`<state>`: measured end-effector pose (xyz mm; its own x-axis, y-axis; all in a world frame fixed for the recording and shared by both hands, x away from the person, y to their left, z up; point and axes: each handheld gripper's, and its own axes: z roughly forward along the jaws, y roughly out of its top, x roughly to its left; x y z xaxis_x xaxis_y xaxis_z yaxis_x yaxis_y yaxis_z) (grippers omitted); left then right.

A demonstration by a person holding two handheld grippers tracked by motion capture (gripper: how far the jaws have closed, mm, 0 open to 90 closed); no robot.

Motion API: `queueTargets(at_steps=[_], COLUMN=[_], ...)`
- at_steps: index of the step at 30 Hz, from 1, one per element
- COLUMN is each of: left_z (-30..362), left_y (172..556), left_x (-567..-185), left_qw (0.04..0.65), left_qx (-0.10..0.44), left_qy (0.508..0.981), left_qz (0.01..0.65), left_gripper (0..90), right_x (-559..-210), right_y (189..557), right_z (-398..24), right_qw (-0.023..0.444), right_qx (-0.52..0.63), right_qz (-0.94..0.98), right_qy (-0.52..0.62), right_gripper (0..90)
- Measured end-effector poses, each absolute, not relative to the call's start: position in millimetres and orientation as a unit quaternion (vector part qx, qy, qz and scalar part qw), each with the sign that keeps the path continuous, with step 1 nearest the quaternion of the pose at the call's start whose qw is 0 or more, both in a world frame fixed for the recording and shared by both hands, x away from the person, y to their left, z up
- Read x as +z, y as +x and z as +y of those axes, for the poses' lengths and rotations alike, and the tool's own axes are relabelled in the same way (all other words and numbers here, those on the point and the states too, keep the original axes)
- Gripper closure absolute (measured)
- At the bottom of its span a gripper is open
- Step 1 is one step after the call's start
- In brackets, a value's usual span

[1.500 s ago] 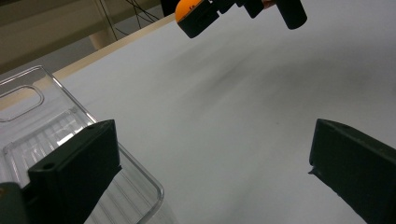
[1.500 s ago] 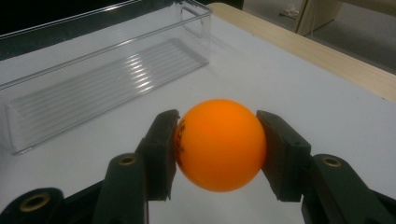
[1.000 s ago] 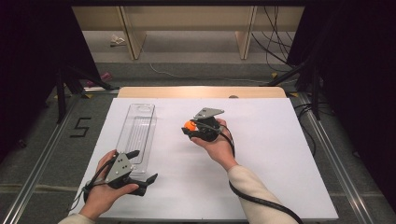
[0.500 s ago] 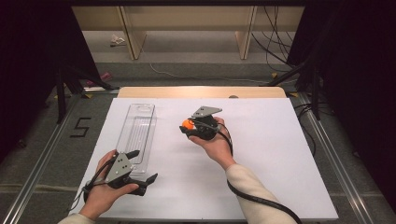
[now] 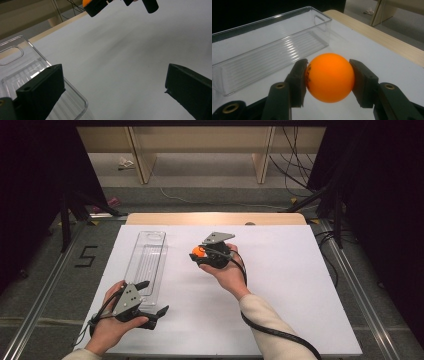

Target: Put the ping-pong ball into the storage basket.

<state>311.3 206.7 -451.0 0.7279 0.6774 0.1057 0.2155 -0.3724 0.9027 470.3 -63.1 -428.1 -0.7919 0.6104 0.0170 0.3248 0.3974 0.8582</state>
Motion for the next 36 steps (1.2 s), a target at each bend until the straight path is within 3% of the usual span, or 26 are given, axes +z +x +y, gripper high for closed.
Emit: queueTargets(at_steps=[36], left_z=[206.3], left_y=[311.4], left_x=[-450.8], left_qw=[0.485], left_qx=[0.237], left_qy=[0.793], left_qz=[0.282], left_gripper=[1.9], right_x=[-420.8], right_y=[474.3], right_z=[-51.8], right_qw=[0.153], right_qx=[0.471], right_qz=[0.823], right_qy=[0.278], right_gripper=[51.3])
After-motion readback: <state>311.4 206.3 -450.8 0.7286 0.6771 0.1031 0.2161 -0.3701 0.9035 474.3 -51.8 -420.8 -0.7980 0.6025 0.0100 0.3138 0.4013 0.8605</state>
